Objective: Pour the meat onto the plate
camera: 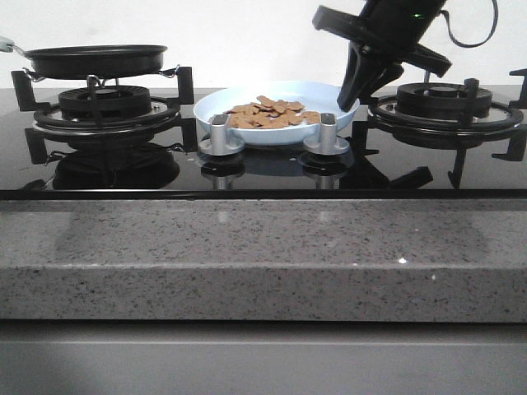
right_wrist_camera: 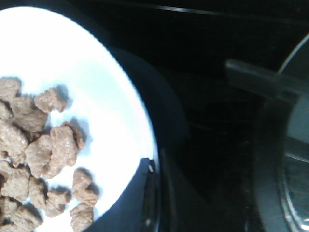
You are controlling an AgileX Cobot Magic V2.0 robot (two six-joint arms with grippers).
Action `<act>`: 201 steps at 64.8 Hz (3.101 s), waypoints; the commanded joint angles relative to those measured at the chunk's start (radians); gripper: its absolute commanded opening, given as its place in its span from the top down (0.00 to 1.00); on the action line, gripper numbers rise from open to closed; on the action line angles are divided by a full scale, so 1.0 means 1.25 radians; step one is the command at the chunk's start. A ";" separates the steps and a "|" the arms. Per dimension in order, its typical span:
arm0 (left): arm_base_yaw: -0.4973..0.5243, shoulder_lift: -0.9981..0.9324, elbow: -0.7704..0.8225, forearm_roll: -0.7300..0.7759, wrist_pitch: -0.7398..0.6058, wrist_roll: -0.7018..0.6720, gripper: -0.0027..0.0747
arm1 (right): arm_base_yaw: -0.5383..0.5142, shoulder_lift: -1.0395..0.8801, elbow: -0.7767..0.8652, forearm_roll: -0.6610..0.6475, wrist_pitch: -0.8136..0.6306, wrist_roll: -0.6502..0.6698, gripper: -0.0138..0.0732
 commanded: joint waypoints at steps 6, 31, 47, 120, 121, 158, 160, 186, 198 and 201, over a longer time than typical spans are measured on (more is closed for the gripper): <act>-0.006 0.004 -0.021 -0.016 -0.064 0.000 0.99 | -0.006 -0.051 -0.030 -0.022 0.024 -0.005 0.84; -0.006 0.004 -0.021 -0.016 -0.064 0.000 0.99 | -0.012 -0.069 -0.031 -0.026 0.020 -0.001 0.48; -0.006 0.004 -0.021 -0.016 -0.064 0.000 0.99 | -0.017 -0.136 -0.031 -0.031 0.034 -0.001 0.83; -0.006 0.004 -0.021 -0.016 -0.061 0.000 0.99 | -0.003 -1.116 1.030 -0.145 -0.533 -0.130 0.91; -0.006 0.004 -0.021 -0.016 -0.061 0.000 0.99 | -0.003 -1.129 1.043 -0.145 -0.542 -0.130 0.91; -0.006 0.004 -0.021 -0.016 -0.055 0.000 0.99 | -0.003 -1.317 1.170 -0.143 -0.611 -0.130 0.91; -0.006 0.004 -0.021 -0.016 -0.055 0.000 0.99 | -0.003 -1.317 1.170 -0.143 -0.611 -0.130 0.91; -0.006 0.004 -0.017 -0.016 -0.072 0.000 0.99 | -0.003 -1.317 1.170 -0.143 -0.611 -0.130 0.91; -0.006 -0.002 0.033 0.129 -0.196 -0.163 0.99 | -0.003 -1.317 1.170 -0.143 -0.611 -0.130 0.91; -0.006 -0.008 0.044 0.215 -0.196 -0.259 0.99 | -0.003 -1.317 1.170 -0.143 -0.611 -0.130 0.91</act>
